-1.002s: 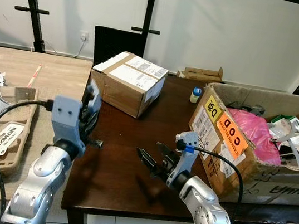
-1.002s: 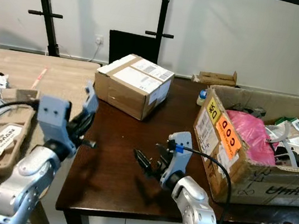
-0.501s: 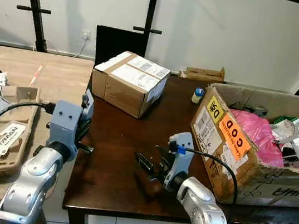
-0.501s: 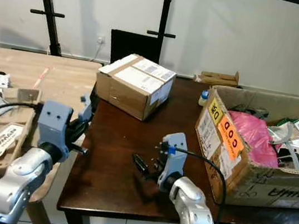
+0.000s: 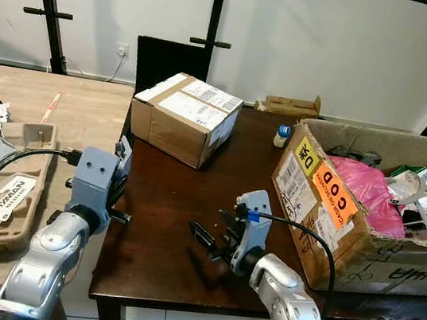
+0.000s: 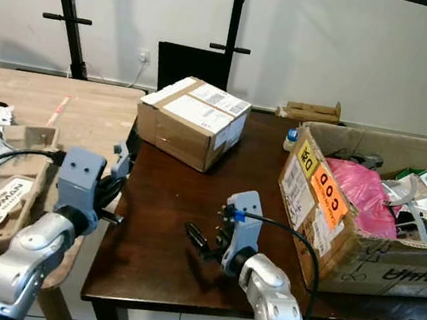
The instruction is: Picking trash to rubbish bin
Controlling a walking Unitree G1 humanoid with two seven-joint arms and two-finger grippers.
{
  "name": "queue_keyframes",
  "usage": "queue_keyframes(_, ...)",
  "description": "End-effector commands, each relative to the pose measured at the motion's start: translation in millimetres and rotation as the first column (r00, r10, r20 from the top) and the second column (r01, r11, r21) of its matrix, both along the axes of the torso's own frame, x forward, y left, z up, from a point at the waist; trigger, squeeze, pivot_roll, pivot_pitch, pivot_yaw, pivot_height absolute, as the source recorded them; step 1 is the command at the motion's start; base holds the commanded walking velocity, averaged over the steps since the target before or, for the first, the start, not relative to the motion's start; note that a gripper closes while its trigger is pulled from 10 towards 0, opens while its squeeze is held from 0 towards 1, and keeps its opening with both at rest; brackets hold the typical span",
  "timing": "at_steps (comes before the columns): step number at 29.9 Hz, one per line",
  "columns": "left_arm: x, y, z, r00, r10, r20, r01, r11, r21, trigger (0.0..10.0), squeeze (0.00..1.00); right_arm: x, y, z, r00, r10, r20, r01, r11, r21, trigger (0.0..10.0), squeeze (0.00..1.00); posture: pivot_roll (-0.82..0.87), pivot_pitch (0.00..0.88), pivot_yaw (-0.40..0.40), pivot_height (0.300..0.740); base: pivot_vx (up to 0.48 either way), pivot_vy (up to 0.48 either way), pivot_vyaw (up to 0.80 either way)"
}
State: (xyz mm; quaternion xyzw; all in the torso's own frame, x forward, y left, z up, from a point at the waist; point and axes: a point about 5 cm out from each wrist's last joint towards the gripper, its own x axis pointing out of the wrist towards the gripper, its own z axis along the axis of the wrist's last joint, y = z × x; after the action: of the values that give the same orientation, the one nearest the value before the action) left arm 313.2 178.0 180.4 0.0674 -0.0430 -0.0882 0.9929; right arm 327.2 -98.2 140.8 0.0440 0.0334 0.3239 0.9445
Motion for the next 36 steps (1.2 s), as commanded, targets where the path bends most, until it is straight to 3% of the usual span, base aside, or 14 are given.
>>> queue_keyframes(1, 0.0, -1.7, -2.3, 1.0, -0.007, -0.016, 0.007, 1.0, -0.005, 10.0, 0.0, -1.1, -0.9, -5.5, 1.0, -0.004, -0.03, 0.004, 1.0, -0.005, 10.0, 0.0, 0.05, 0.121, -0.052, 0.74, -0.3, 0.0, 0.0)
queue_keyframes(25, -0.8, -4.9, -3.7, 0.999, -0.018, -0.031, 0.018, 1.0, -0.005, 10.0, 0.0, -2.4, -2.5, -6.0, 0.999, -0.005, -0.033, 0.004, 1.0, -0.01, 10.0, 0.0, 0.04, 0.126, -0.053, 0.74, -0.367, 0.0, 0.0)
queue_keyframes(36, -0.8, -4.6, -7.2, 0.998, -0.021, -0.067, 0.021, 1.0, -0.001, 10.0, 0.0, -4.5, -2.3, -6.3, 0.999, -0.003, -0.036, 0.002, 1.0, -0.009, 10.0, 0.0, 0.04, 0.132, -0.052, 0.74, 0.0, -0.044, 0.0)
